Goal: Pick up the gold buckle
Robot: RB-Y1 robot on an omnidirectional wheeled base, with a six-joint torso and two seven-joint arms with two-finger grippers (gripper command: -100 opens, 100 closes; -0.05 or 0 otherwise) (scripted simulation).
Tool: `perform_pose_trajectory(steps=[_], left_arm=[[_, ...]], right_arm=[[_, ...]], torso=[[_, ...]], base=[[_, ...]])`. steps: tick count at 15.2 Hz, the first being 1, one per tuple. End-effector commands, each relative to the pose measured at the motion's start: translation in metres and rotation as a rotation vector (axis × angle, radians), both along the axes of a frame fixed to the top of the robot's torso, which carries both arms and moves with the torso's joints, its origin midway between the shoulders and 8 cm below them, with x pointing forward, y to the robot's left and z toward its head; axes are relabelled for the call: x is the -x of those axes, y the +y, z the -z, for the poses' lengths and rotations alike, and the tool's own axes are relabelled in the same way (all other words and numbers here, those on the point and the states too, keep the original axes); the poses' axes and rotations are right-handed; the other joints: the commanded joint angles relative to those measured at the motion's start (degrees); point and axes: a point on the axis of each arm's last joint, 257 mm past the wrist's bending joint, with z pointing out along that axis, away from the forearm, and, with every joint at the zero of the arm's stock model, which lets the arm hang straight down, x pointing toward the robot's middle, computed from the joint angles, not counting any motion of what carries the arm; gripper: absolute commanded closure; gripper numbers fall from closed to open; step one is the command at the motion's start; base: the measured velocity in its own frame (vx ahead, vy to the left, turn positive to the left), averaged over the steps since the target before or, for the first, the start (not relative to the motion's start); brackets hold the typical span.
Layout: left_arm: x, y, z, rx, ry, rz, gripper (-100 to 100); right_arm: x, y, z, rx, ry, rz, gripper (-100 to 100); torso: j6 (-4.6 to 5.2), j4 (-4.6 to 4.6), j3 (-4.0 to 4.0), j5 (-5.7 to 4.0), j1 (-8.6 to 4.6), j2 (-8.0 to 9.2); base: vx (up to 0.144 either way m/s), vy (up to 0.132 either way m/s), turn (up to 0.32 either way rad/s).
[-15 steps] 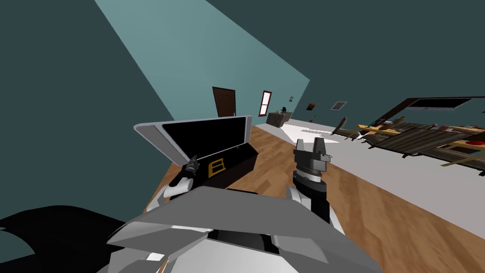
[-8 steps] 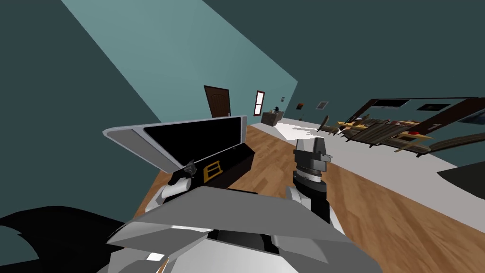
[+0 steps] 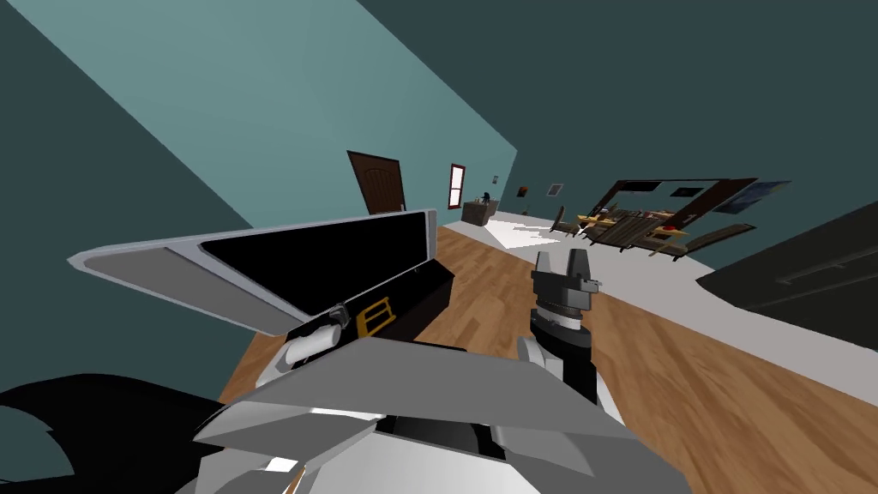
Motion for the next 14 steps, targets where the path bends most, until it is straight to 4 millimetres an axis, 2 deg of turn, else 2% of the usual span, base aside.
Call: perform_pose_trajectory(steps=[1, 2, 4, 7, 9, 10, 12, 13, 14], left_arm=[[0.010, 0.001, 0.010, 0.030, 0.035, -0.020, -100], [0.023, 0.006, 0.021, 0.066, 0.058, -0.062, -100], [0.028, 0.003, 0.027, 0.082, 0.083, -0.067, -100], [0.058, 0.007, 0.052, 0.170, 0.149, -0.153, -100], [0.064, 0.003, 0.057, 0.187, 0.173, -0.157, -100], [0.076, 0.004, 0.066, 0.224, 0.192, -0.196, -100], [0.081, 0.001, 0.070, 0.239, 0.214, -0.200, -100], [0.094, -0.001, 0.079, 0.281, 0.239, -0.238, -100], [0.096, -0.002, 0.081, 0.288, 0.248, -0.240, -100]], right_arm=[[0.000, 0.000, 0.000, 0.000, 0.000, 0.000, 0], [0.000, 0.000, 0.000, 0.000, 0.000, 0.000, 0], [0.000, 0.000, 0.000, 0.000, 0.000, 0.000, 0], [0.000, 0.000, 0.000, 0.000, 0.000, 0.000, 0], [0.000, 0.000, 0.000, 0.000, 0.000, 0.000, 0], [0.000, 0.000, 0.000, 0.000, 0.000, 0.000, 0], [0.000, 0.000, 0.000, 0.000, 0.000, 0.000, 0], [0.000, 0.000, 0.000, 0.000, 0.000, 0.000, 0], [0.000, 0.000, 0.000, 0.000, 0.000, 0.000, 0]], torso=[[0.00, 0.00, 0.00, 0.00, 0.00, 0.00], [-0.04, 0.00, 0.01, 0.00, -0.01, 0.02], [-0.01, 0.00, 0.01, 0.00, 0.01, 0.01], [-0.01, 0.00, 0.01, 0.00, 0.00, 0.02], [-0.01, 0.00, -0.01, 0.02, 0.04, -0.01], [-0.05, -0.01, 0.00, 0.01, 0.02, 0.01], [-0.02, 0.00, 0.01, 0.00, -0.01, 0.02], [-0.04, 0.00, 0.01, 0.00, -0.02, 0.03], [0.01, 0.00, 0.01, 0.00, -0.02, 0.02]], base=[[0.022, 0.018, -0.104], [0.024, 0.016, -0.254], [0.024, 0.021, -0.175], [0.028, 0.021, -0.266], [0.027, 0.032, -0.166], [0.020, 0.016, -0.172], [0.020, 0.019, -0.154], [0.021, 0.018, -0.282], [0.022, 0.026, -0.252]])
